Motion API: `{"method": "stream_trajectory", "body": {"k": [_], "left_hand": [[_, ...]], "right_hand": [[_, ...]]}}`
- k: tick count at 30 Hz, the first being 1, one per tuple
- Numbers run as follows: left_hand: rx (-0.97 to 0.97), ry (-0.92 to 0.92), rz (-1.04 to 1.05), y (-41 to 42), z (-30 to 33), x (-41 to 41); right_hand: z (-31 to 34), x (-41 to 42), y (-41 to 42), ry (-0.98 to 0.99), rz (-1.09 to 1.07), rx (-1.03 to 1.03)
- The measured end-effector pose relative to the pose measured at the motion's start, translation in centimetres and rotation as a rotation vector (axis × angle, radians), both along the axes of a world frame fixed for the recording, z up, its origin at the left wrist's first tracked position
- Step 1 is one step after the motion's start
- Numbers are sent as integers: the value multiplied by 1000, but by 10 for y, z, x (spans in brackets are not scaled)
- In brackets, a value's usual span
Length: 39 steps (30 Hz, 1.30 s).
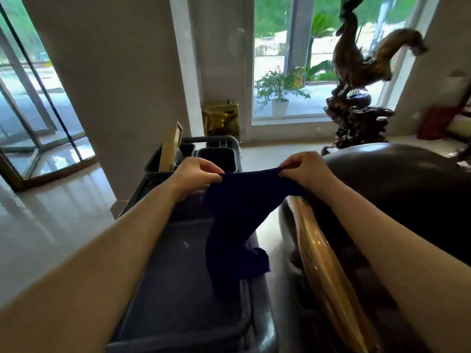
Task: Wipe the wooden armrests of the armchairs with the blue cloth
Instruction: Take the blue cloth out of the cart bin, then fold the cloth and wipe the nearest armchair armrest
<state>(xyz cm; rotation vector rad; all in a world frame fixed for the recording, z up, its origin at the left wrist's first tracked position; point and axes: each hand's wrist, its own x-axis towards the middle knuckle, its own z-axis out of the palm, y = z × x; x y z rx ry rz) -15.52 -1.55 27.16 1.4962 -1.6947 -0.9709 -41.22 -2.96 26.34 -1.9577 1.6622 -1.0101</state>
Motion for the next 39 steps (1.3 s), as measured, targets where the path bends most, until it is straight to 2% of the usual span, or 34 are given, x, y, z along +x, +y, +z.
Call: {"method": "stream_trajectory", "body": {"k": [5,14,30,39], "left_hand": [[-143,-45,-1,11,52,-98],[-197,12,18,29,85,-243],[-333,72,-29,-19,135,-339],[-253,43,28,-62,108,-382]], "right_hand": [[43,-96,13,-6,23,-111],[75,-237,38,-3,14,-161],[114,-318,15,-82,-103,-290],[101,-367,-40,-35,-56,-222]]}}
